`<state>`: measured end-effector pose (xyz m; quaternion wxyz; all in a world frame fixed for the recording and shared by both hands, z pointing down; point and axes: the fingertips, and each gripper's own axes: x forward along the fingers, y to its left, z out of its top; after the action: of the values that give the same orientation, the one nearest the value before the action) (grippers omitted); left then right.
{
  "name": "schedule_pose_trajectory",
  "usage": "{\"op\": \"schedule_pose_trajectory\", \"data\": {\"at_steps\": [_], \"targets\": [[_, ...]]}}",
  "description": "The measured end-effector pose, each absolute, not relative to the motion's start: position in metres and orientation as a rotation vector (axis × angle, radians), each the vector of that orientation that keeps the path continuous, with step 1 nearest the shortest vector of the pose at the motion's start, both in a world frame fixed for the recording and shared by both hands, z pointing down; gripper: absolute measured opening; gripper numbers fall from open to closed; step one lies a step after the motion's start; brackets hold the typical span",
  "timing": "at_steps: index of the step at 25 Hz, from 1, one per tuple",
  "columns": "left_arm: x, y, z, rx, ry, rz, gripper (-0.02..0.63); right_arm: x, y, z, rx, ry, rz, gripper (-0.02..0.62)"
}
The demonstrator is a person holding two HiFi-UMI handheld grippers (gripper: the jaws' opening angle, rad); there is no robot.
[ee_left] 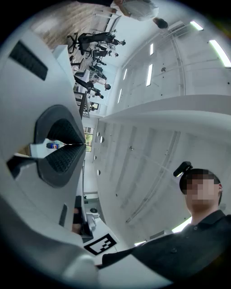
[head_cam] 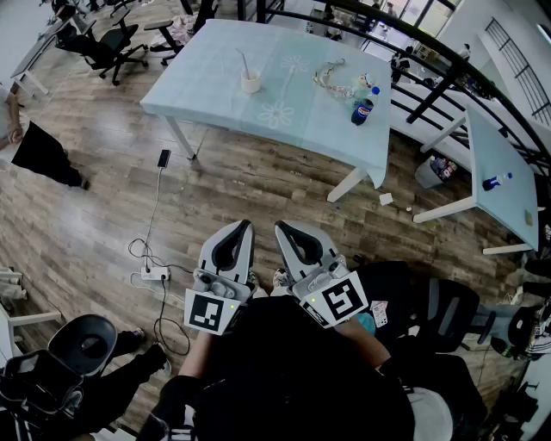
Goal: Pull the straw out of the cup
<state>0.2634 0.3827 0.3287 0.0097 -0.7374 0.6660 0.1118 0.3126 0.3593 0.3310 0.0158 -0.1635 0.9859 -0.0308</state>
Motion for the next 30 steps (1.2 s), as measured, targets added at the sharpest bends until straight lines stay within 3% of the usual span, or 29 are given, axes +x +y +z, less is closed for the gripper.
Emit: {"op": "schedule_pose_trajectory", "data": {"at_steps": [30], "targets": [[0.209,0.402,0.336,-2.224,2.173,0.368,0.014,0.257,0.367,0.337,-0.470,3.085,-0.114,0.009]]}}
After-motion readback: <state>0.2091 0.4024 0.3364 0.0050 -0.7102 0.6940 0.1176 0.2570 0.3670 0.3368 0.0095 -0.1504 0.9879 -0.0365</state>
